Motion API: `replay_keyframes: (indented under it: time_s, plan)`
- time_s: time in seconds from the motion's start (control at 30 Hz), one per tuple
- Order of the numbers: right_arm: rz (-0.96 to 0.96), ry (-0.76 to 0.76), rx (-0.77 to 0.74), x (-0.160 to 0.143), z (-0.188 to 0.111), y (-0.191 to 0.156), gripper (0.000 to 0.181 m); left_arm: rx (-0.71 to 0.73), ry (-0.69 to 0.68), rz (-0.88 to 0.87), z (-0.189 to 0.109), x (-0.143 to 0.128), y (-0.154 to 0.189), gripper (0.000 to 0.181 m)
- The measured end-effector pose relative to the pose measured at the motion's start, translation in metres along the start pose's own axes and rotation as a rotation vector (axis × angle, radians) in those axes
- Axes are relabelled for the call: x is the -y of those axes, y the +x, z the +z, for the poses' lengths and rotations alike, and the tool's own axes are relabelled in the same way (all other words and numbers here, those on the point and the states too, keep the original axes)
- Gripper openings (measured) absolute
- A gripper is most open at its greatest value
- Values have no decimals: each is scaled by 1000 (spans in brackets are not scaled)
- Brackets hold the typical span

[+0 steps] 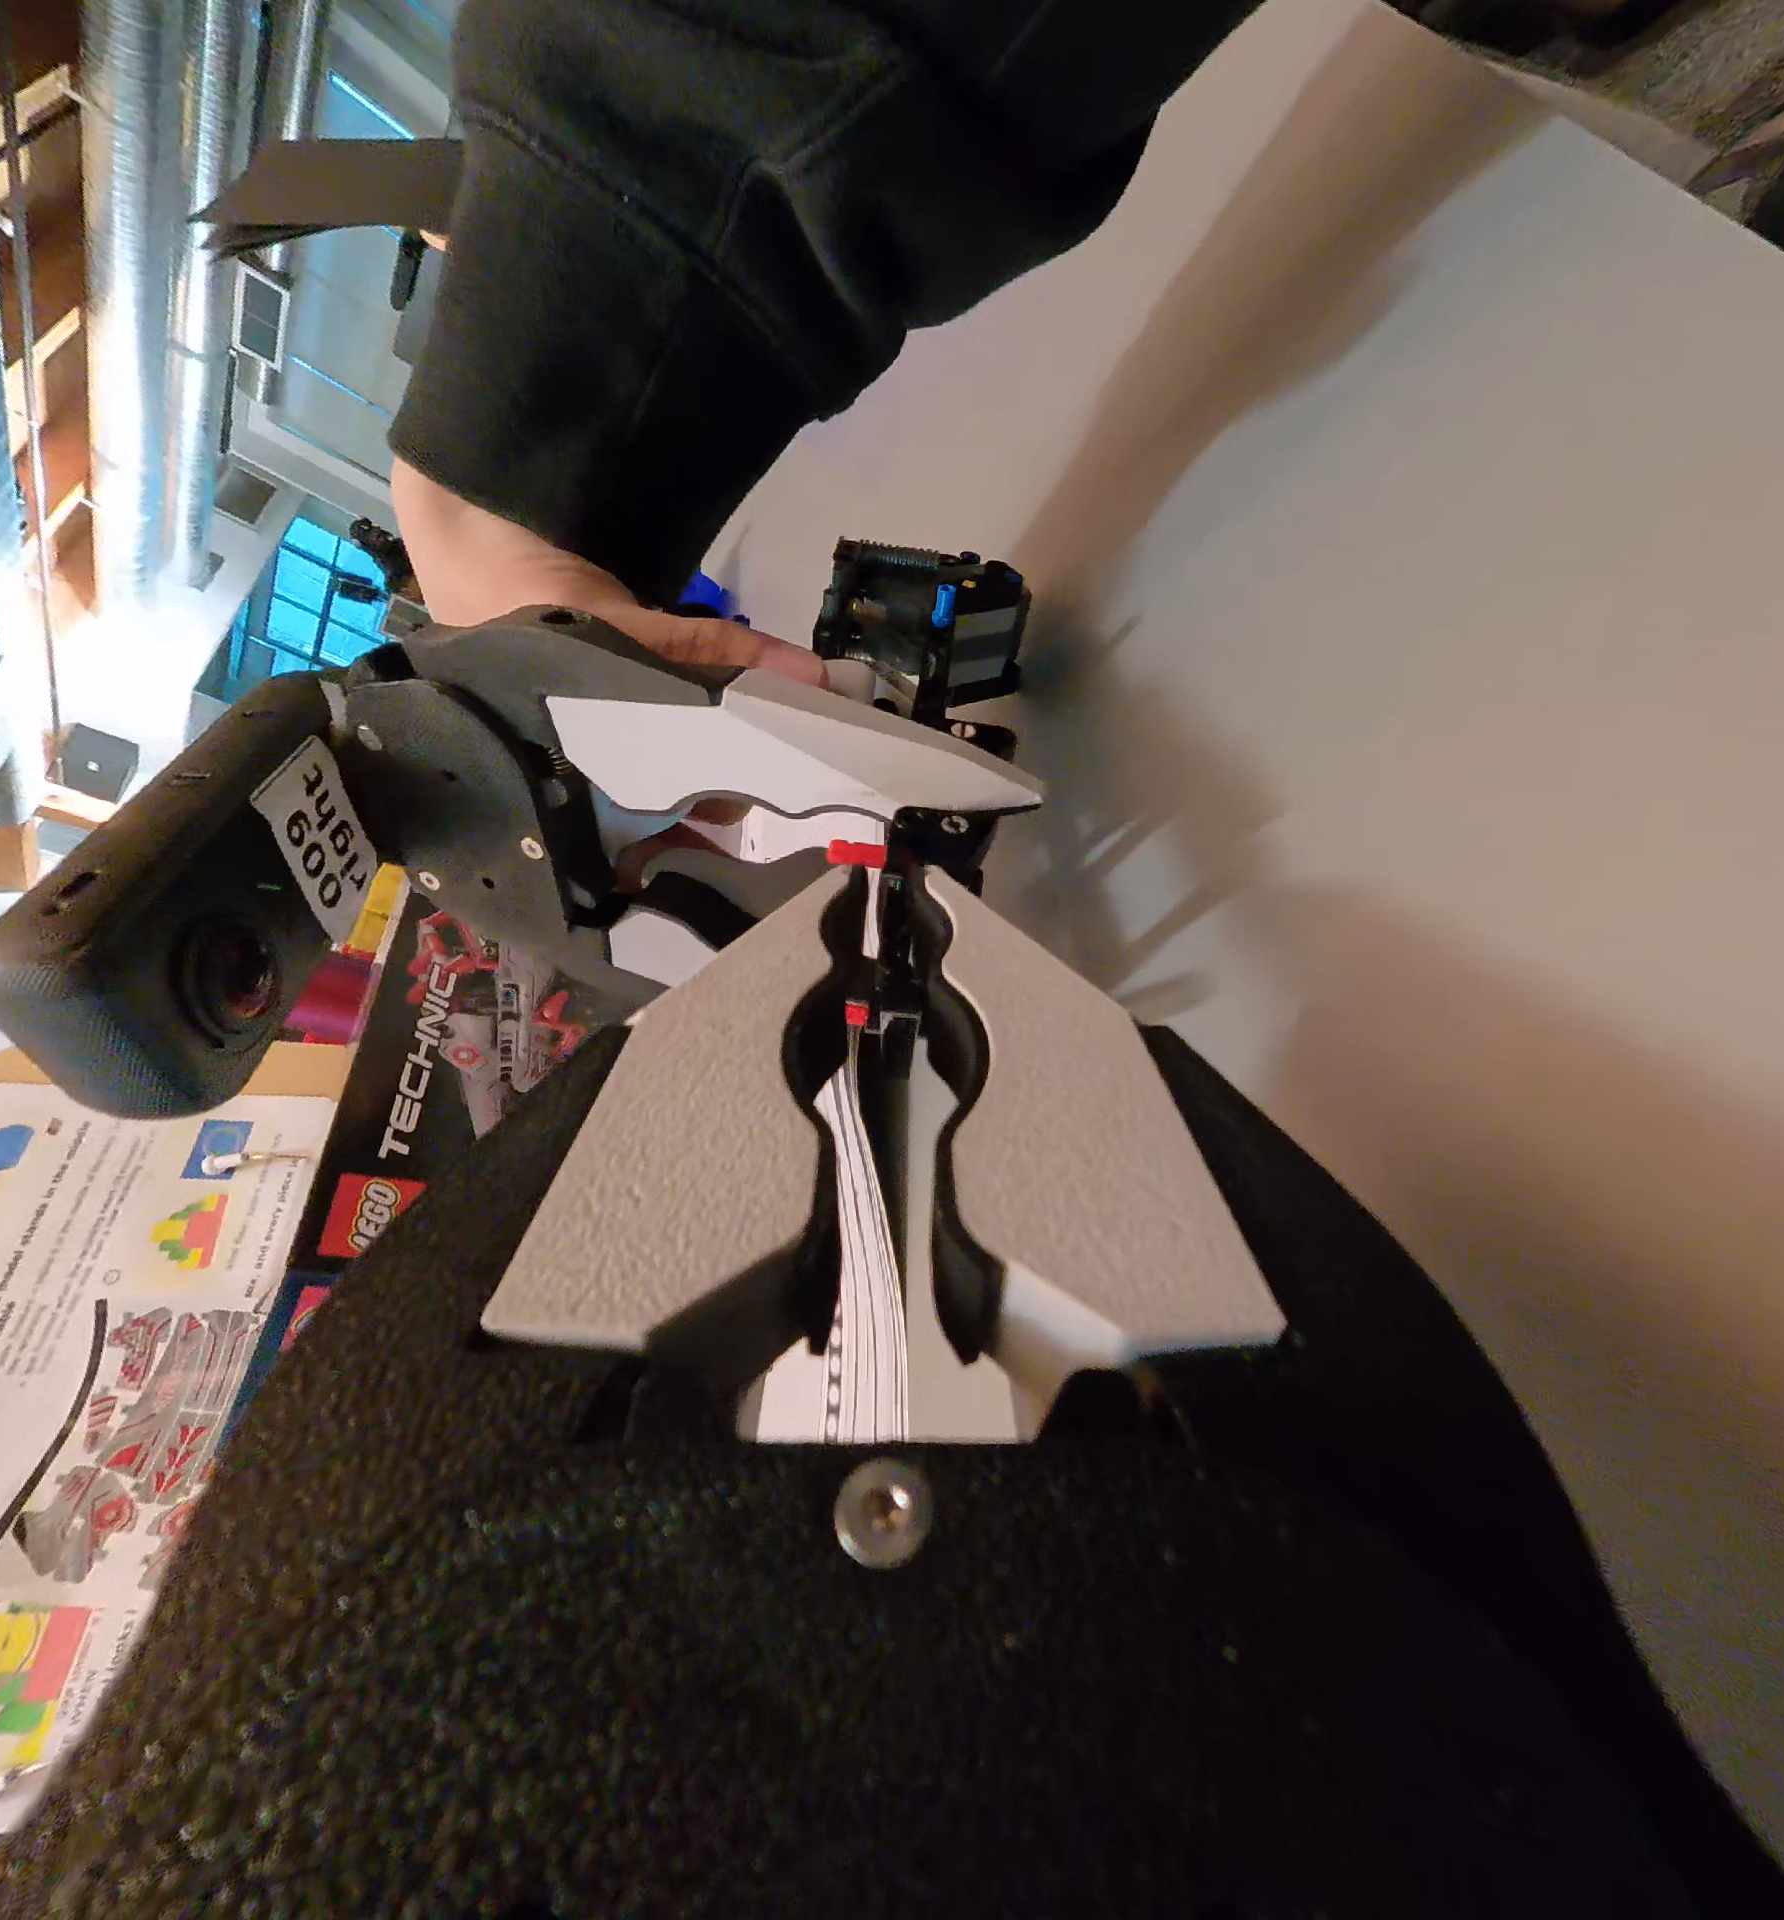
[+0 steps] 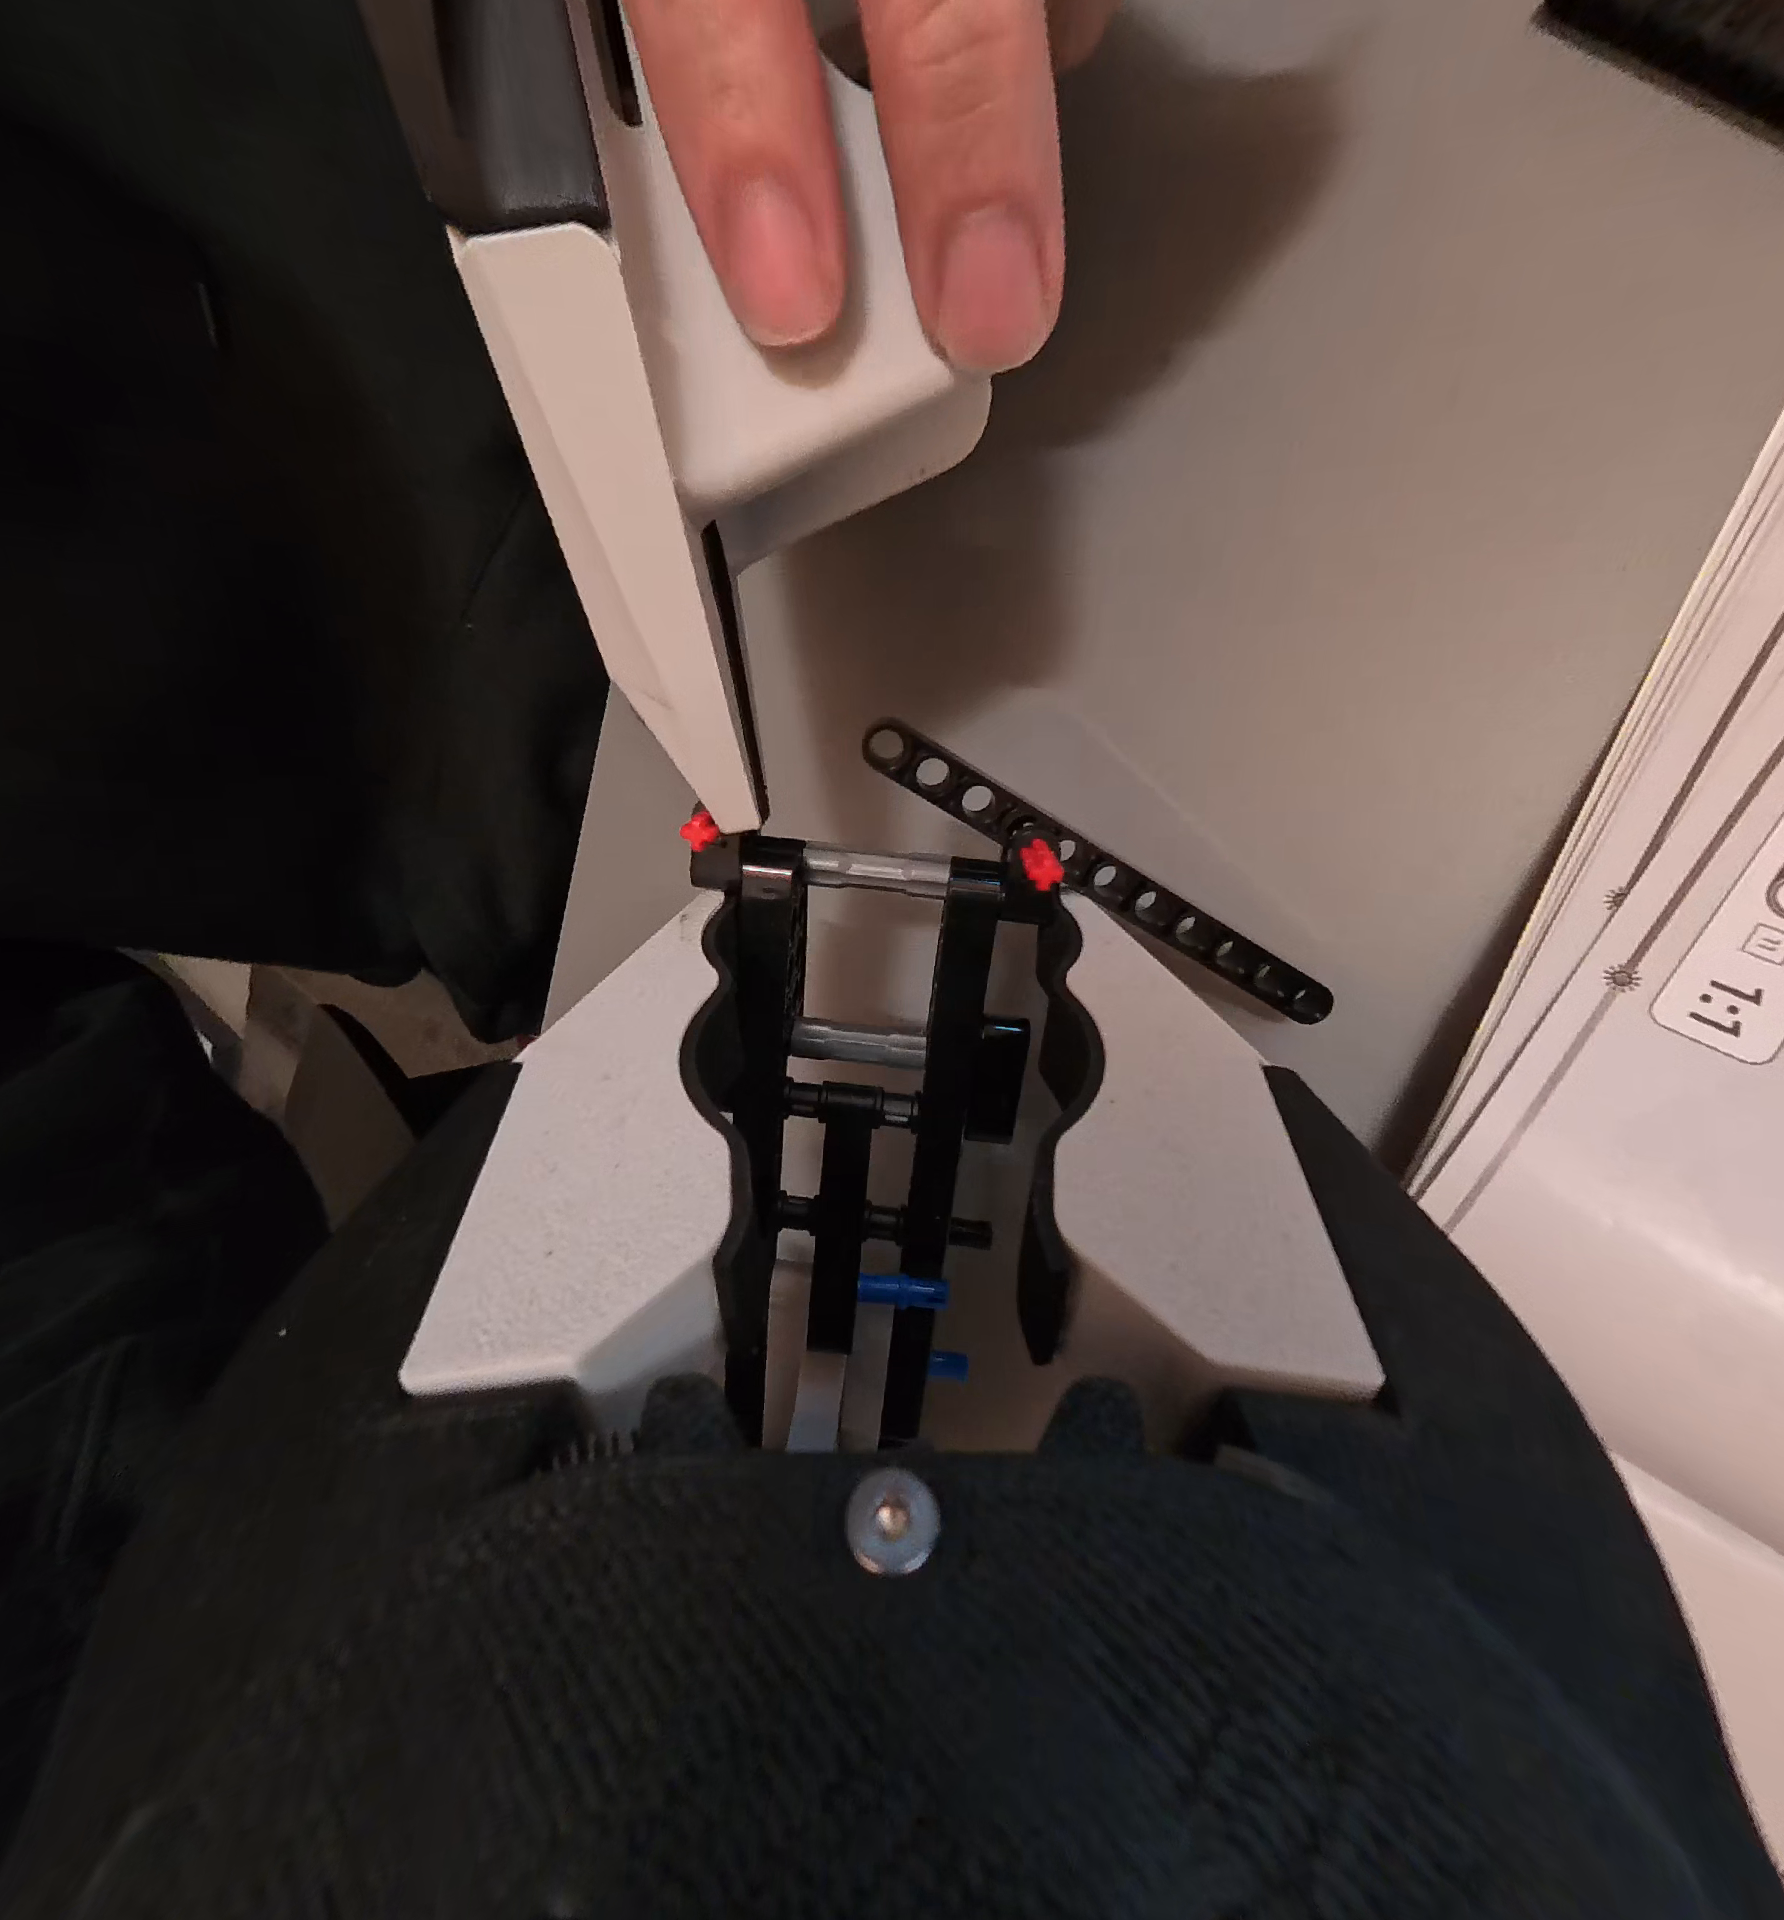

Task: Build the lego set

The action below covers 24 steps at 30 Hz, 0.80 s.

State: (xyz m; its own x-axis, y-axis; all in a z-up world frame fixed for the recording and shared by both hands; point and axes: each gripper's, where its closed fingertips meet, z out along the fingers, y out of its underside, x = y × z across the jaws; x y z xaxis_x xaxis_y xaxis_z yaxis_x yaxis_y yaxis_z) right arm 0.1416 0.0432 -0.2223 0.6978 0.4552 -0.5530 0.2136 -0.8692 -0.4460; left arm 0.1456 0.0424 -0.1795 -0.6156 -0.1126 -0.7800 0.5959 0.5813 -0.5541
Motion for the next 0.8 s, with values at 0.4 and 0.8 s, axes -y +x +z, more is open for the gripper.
replay_keyframes:
  time_s: [0.4,0.8]
  plan:
    - [-10,11,17,1,-1,-2,55,-17,44,-126,0,3,-2,2]
    - [20,36,-8,2,-6,1,54,2,40,-242,2,1,-8,0]
